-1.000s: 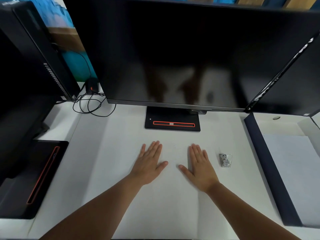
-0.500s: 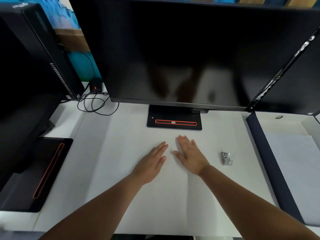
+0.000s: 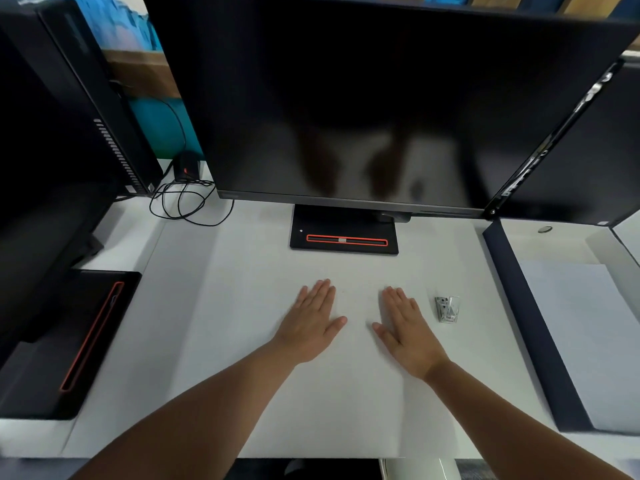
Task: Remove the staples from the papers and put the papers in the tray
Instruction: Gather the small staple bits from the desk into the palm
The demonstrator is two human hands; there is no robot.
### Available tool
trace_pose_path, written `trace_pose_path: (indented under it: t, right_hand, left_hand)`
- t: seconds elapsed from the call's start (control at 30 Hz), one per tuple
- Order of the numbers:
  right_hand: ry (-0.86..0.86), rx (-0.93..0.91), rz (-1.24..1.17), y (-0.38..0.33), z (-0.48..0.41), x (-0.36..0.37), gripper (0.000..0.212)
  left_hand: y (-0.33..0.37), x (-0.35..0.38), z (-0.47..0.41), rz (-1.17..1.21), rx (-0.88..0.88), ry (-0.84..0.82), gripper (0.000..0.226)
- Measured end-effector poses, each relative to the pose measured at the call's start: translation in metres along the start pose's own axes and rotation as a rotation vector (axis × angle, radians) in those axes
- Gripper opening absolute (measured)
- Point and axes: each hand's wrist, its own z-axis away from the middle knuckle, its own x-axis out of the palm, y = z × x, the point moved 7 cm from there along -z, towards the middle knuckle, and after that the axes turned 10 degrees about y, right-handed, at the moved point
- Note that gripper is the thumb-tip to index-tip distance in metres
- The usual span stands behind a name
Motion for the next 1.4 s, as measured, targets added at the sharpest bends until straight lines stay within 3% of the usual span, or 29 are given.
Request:
trace_pose_path:
  t: [0.17,0.23,0.37,0.5,0.7,0.93,1.07,1.3,1.4]
  right_hand:
    - [0.004,0.062,0.214,-0.018,0.014,0.011,0.081]
    - [-0.017,0.055,0.236,-0.034,0.013,0.017,0.083]
    - [-0.032,0.036,0.114,-0.05,0.004,0.02,0.081]
    - [-0.057,-0.072,0.08,-0.056,0.005,0.022,0.074]
    - [-0.101,-0.318,0.193,-0.093,0.01,0.034,0.063]
    - [0.013,-0.148,0.205,-0.059,0.002,0.017,0.063]
    - [0.01,-0.267,0.197,-0.088,-0.001,0.016,0.068]
    - [-0.042,-0.399,0.202,-0.129,-0.004,0.041,0.065]
    - [-0.058,-0.334,0.244,-0.109,-0.006,0.04,0.069]
  left_hand:
    - [0.034,0.004,-0.003,0.193,0.127,-0.09,0.059]
    - [0.038,-0.001,0.0,0.358,0.092,-0.114,0.056]
    - [0.023,-0.017,0.002,0.533,-0.003,0.015,0.051]
    - [-0.014,-0.033,0.01,0.474,-0.047,0.212,0.046]
    - [-0.035,-0.028,0.023,0.515,-0.098,0.209,0.051]
    - [-0.033,-0.027,0.031,0.447,-0.081,0.242,0.051]
    - [-0.019,-0.027,0.031,0.383,-0.012,0.3,0.064]
    - [-0.014,-0.034,0.023,0.386,-0.027,0.349,0.049]
    - [-0.036,-0.037,0.029,0.194,-0.127,0.374,0.071]
